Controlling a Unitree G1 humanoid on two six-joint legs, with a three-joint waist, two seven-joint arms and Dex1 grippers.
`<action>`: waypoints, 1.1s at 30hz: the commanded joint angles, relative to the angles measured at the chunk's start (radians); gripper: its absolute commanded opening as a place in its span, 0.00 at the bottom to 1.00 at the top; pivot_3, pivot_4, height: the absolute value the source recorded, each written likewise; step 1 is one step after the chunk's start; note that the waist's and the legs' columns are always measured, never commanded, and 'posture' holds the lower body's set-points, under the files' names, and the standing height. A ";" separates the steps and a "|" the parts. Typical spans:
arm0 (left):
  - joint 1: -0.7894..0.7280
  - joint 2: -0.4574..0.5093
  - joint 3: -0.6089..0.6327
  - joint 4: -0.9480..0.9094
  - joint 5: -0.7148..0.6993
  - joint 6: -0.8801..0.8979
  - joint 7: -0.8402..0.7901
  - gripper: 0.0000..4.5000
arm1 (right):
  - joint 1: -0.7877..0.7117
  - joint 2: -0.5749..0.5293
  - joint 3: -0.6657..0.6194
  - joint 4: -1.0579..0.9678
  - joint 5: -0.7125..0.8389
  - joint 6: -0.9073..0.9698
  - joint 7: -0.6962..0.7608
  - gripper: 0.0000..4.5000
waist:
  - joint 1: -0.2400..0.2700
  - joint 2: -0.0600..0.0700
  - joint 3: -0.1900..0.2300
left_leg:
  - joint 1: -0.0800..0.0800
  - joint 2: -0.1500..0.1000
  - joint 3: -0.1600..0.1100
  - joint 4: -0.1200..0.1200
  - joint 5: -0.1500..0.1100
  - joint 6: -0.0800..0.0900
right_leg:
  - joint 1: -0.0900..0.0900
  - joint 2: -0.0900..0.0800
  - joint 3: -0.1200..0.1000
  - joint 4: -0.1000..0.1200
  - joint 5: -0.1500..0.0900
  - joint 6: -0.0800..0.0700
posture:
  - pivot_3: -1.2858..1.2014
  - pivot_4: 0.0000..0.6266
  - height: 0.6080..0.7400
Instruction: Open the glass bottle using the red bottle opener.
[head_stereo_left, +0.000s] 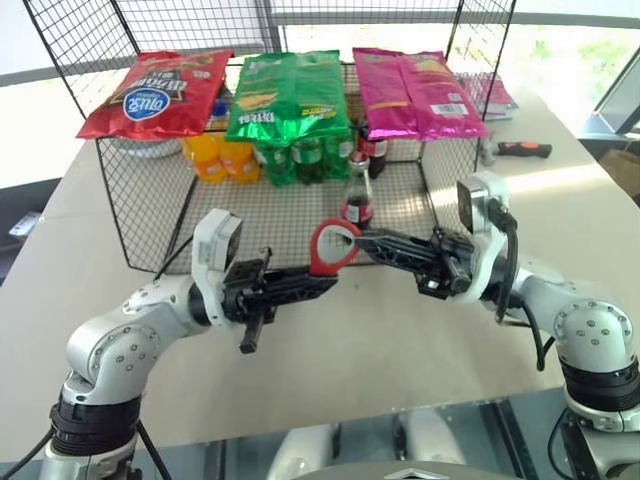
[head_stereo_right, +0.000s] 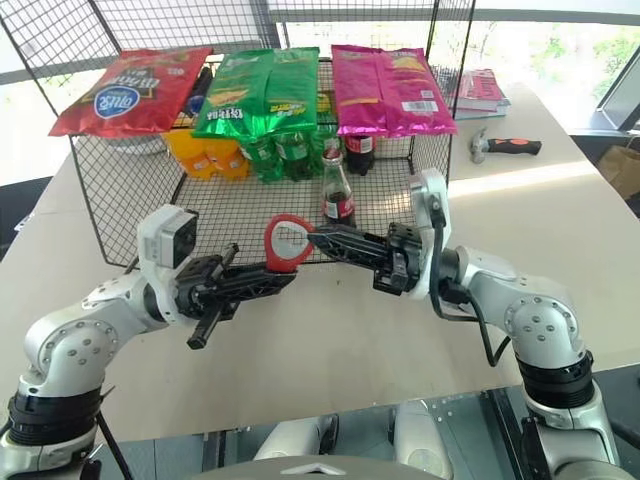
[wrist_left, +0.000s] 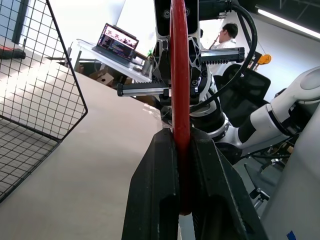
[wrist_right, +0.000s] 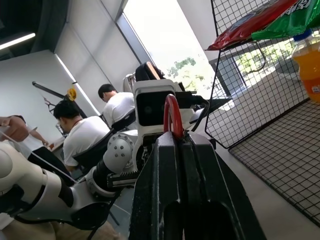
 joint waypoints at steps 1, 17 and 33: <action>-0.012 -0.003 -0.003 -0.029 -0.030 -0.003 -0.010 0.00 | -0.030 0.020 0.003 -0.035 0.024 -0.003 -0.025 0.00 | 0.000 0.000 0.000 | 0.000 0.000 0.000 0.000 0.000 0.000 | 0.000 0.000 0.000 0.000 0.000 0.000 | 0.52 0.24 1.00; -0.069 0.008 0.036 0.001 -0.060 0.001 0.052 0.67 | -0.043 0.014 -0.002 -0.015 -0.002 0.017 0.008 0.00 | 0.000 0.000 0.000 | 0.000 0.000 0.000 0.000 0.000 0.000 | 0.000 0.000 0.000 0.000 0.000 0.000 | 0.52 0.24 1.00; -0.201 0.048 0.049 0.086 -0.165 0.102 0.086 0.24 | -0.046 0.002 -0.012 -0.012 -0.027 0.010 0.037 0.00 | -0.002 0.001 0.000 | 0.000 0.000 0.000 0.000 0.000 0.000 | 0.000 0.000 0.000 0.000 0.000 0.000 | 0.52 0.24 1.00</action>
